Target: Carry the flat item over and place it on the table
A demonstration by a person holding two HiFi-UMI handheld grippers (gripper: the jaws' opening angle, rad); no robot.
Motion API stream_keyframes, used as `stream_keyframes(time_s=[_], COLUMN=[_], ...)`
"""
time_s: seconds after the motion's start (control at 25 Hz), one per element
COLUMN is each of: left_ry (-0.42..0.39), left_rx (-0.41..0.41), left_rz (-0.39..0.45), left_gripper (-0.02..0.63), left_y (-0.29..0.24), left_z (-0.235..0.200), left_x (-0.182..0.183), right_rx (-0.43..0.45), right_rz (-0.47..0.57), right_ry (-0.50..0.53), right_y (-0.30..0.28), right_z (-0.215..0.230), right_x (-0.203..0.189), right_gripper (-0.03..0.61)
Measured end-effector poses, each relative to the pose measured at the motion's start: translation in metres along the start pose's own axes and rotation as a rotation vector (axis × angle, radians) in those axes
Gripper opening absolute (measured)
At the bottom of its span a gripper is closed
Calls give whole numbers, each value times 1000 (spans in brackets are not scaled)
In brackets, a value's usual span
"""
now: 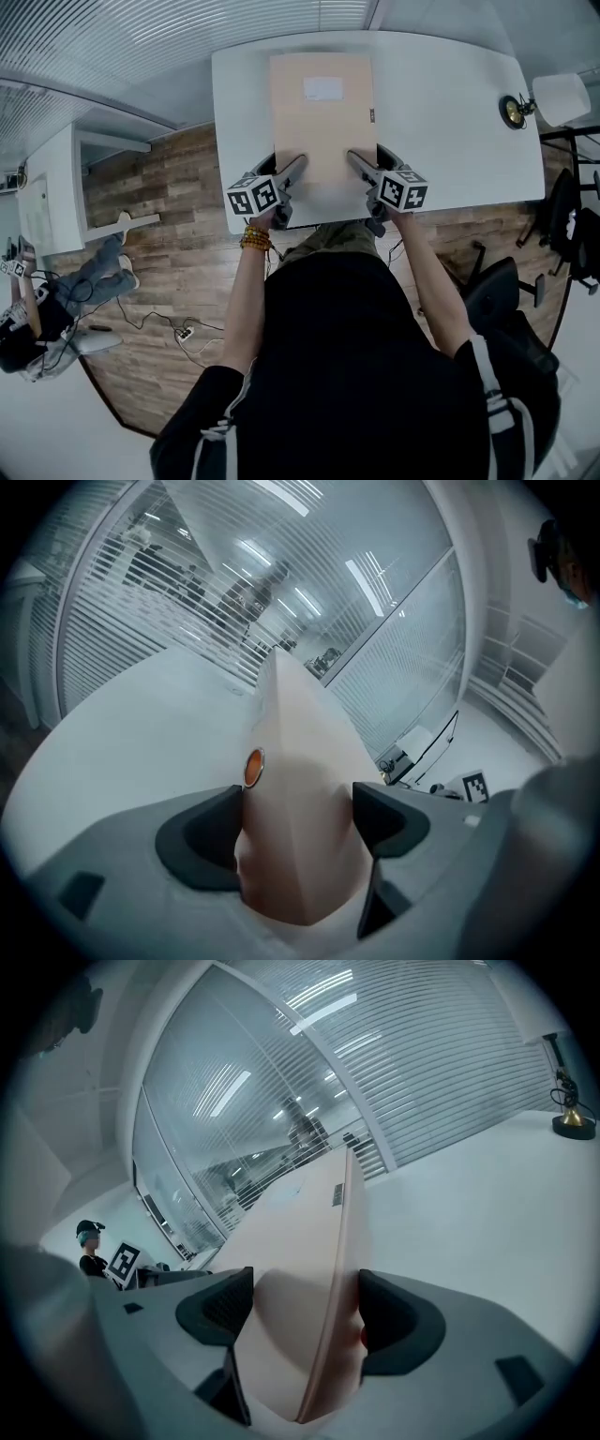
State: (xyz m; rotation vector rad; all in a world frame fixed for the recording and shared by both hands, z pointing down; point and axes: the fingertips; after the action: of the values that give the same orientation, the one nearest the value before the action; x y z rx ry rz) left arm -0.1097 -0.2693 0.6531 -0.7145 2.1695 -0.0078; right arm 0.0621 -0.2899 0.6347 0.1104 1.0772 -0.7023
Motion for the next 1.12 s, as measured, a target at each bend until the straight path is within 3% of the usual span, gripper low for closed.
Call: stream_keyframes(time_s=[1.12], left_ry=[50], left_rx=[67], left_rz=[-251], left_gripper=[367], left_y=[17], left_z=[-16], left_x=[-43], right_rx=[14], right_rz=[-167], right_ry=[-11], right_y=[8], right_z=[3], right_x=[-47], right_gripper=[327])
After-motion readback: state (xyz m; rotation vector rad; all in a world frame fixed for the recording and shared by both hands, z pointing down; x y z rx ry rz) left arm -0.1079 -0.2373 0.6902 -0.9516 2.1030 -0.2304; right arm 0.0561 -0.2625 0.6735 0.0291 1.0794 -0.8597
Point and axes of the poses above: the fingertips, and each gripper's own axes: y backward along the fingers, z to its right, x out of its top, and after that the axes turned 15 degrees about z, right-handed
